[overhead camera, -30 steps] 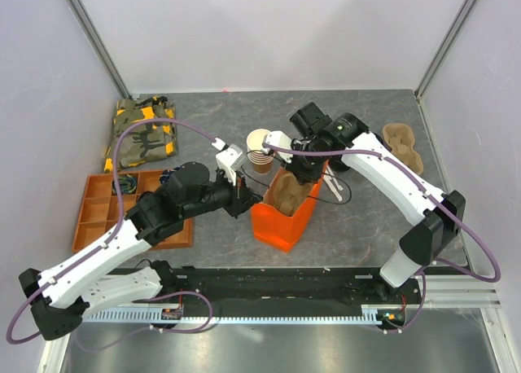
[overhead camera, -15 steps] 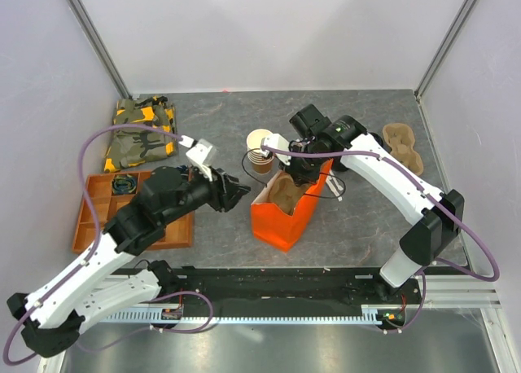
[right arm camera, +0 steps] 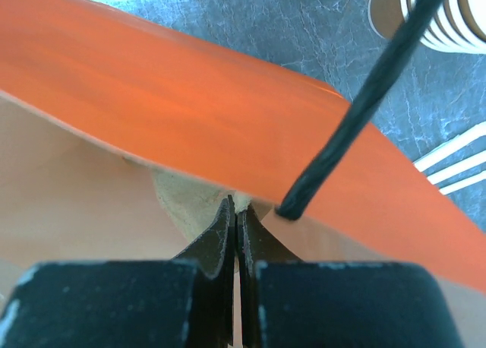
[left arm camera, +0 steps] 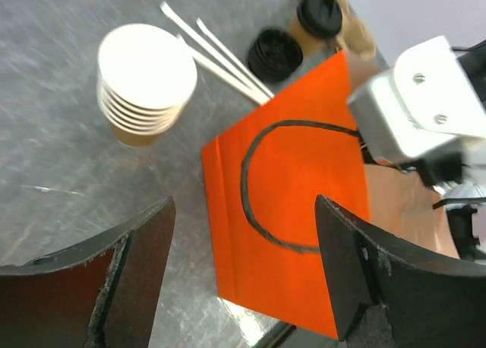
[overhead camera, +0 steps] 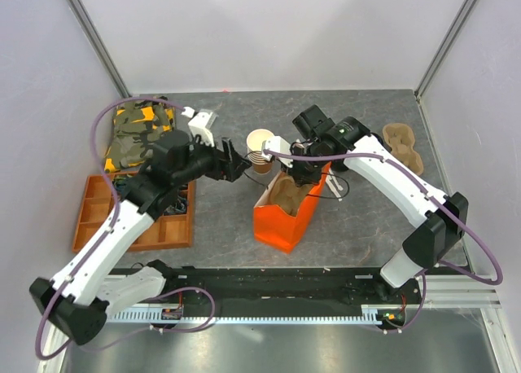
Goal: Pack the takeout coffee
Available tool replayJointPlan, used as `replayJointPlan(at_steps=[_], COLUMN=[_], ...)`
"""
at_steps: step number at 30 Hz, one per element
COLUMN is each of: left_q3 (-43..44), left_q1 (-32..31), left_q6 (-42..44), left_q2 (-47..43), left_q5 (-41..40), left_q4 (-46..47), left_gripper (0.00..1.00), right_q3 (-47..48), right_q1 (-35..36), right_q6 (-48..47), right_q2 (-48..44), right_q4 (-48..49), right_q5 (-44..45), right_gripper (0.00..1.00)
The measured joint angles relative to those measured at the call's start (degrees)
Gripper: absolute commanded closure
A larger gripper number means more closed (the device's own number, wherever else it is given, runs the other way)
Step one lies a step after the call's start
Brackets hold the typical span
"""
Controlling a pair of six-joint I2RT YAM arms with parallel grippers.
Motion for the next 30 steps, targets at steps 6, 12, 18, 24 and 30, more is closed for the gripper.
replayJointPlan(at_steps=[6, 12, 18, 24, 30], left_q3=[3.0, 2.3, 0.7, -0.2, -0.8], left_q1=[0.2, 0.2, 0.2, 0.2, 0.2], left_q6=[0.5, 1.1, 1.1, 1.1, 1.0], left_q2=[6.7, 4.2, -0.7, -1.5, -1.4], left_q5=[7.2, 12.6, 14.3, 14.8, 14.9], left_q4=[-2.2, -3.7, -5.1, -5.7, -6.0], left_gripper=[0.74, 0.98, 0.98, 0.98, 0.98], right_q3=[-0.7, -0.7, 0.3, 3.6, 4.4], right_q1=[0.0, -0.3, -0.4, -0.4, -0.7], right_q6=[-2.6, -3.9, -3.9, -3.7, -3.8], right_q2=[-0.6, -0.8, -0.6, 1.5, 2.9], right_q4=[0.1, 0.1, -1.7, -4.1, -5.4], right_q5=[-0.7, -0.7, 0.4, 1.0, 0.2], right_gripper=[1.0, 1.0, 1.0, 1.0, 1.0])
